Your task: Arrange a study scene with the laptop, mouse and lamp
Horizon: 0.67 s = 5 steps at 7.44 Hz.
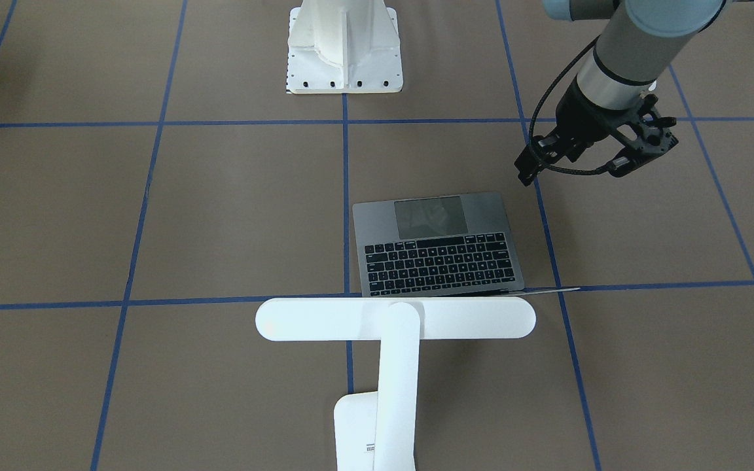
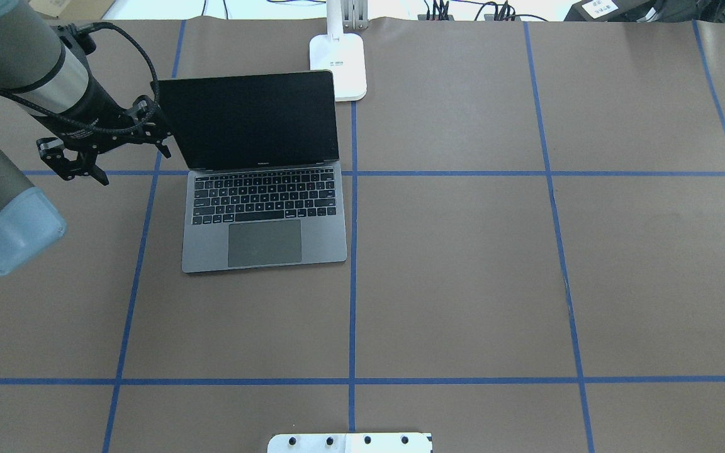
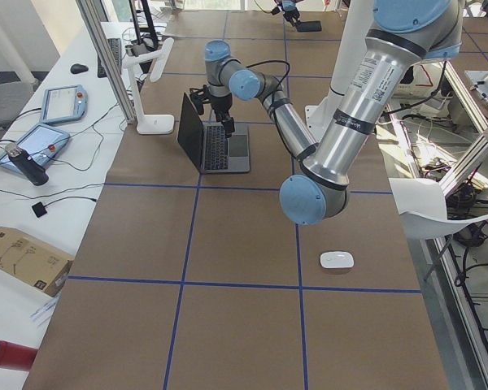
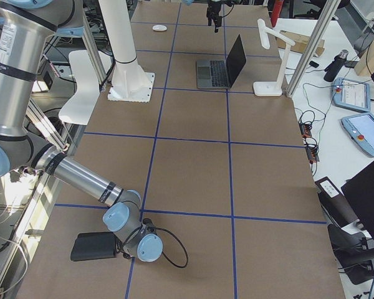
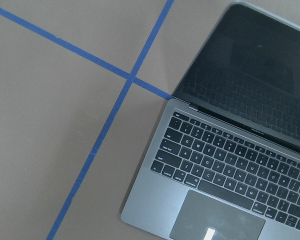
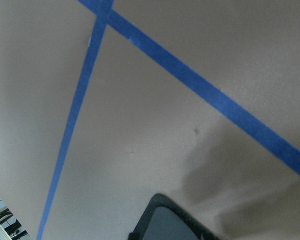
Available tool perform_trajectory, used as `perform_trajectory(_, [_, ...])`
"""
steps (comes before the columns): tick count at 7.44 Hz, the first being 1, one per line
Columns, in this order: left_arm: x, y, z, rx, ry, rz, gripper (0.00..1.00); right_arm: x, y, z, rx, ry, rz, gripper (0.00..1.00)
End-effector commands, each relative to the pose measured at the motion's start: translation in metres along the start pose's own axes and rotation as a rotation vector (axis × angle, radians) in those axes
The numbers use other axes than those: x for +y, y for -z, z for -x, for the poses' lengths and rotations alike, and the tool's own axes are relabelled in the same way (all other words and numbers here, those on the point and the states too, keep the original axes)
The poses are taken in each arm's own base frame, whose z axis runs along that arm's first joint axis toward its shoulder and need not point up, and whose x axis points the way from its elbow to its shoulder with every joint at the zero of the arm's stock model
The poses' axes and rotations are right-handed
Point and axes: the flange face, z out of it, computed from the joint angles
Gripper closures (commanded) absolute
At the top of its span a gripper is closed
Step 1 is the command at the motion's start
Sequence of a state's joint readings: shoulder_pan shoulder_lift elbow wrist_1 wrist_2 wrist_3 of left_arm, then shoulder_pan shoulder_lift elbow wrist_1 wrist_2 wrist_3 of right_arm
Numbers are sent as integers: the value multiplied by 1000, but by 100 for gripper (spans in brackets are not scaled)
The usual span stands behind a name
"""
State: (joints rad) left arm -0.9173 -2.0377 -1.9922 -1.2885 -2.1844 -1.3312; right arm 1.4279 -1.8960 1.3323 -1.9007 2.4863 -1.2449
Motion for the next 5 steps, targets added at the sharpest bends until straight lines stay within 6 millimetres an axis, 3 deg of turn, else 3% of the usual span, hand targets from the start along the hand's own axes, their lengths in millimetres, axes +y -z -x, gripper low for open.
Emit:
perform_trajectory(1, [-1, -1, 1, -4, 1, 1, 0, 4, -4, 0, -5, -1, 10, 2])
perform_trajectory(5, [-1, -1, 1, -2, 1, 1, 0, 17, -13, 1, -17, -15, 21, 2])
